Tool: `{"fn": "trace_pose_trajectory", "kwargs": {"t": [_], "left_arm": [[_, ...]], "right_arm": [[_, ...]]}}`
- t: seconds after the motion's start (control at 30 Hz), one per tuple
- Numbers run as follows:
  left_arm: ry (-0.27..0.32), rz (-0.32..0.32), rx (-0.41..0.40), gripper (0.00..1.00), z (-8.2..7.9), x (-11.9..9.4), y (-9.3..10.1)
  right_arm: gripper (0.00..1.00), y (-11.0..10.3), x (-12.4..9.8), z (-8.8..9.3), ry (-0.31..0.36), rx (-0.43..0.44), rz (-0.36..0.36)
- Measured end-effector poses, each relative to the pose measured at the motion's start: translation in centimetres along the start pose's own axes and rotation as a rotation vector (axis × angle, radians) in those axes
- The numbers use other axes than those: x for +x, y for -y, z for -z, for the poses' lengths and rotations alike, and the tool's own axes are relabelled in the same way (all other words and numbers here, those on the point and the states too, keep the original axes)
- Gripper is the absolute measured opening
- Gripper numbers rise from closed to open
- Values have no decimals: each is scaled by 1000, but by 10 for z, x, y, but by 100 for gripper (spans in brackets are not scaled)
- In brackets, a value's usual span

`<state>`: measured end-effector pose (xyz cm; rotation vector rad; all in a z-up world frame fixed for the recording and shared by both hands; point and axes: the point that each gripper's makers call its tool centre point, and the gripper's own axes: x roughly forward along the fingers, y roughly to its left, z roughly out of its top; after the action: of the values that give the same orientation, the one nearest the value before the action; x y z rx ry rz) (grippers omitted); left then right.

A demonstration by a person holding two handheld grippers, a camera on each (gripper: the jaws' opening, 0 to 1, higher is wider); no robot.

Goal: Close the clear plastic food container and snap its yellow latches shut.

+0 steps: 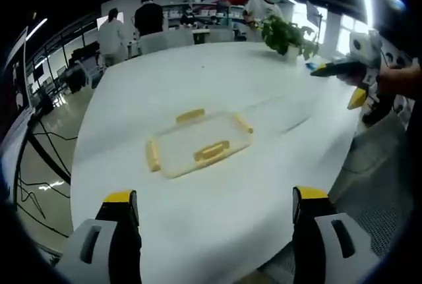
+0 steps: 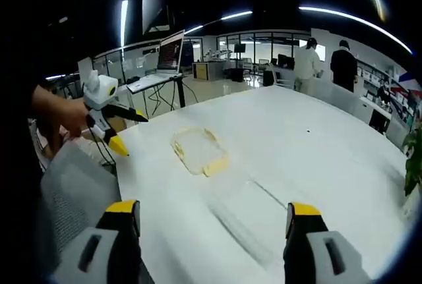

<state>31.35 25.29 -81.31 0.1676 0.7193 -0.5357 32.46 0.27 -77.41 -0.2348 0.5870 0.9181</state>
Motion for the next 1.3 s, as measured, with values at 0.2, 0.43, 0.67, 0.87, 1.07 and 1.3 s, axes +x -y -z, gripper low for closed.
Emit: {"fn": "trace_pose_trajectory", "kwargs": {"t": [0.2,0.43,0.67,0.87,1.07,1.3], "left_arm": [[-14,-11,-6,96,2,3,-10],[-17,-21,-9,98,4,8,-22],[-25,-25,4,98,4,7,-28],[-28,-22,11,98,5,10,-31],[-25,-17,17,98,3,13,-35],[-61,8,45,98,7,18,-39]], "right_arm": [[92,4,7,-8,16,-21,6],[92,6,18,-15,14,-64,-10],[92,9,30,-24,13,-86,-31],[91,9,37,-30,12,-104,-41],[91,6,45,-36,8,-131,-61],[91,6,56,-44,6,-155,-87]]}}
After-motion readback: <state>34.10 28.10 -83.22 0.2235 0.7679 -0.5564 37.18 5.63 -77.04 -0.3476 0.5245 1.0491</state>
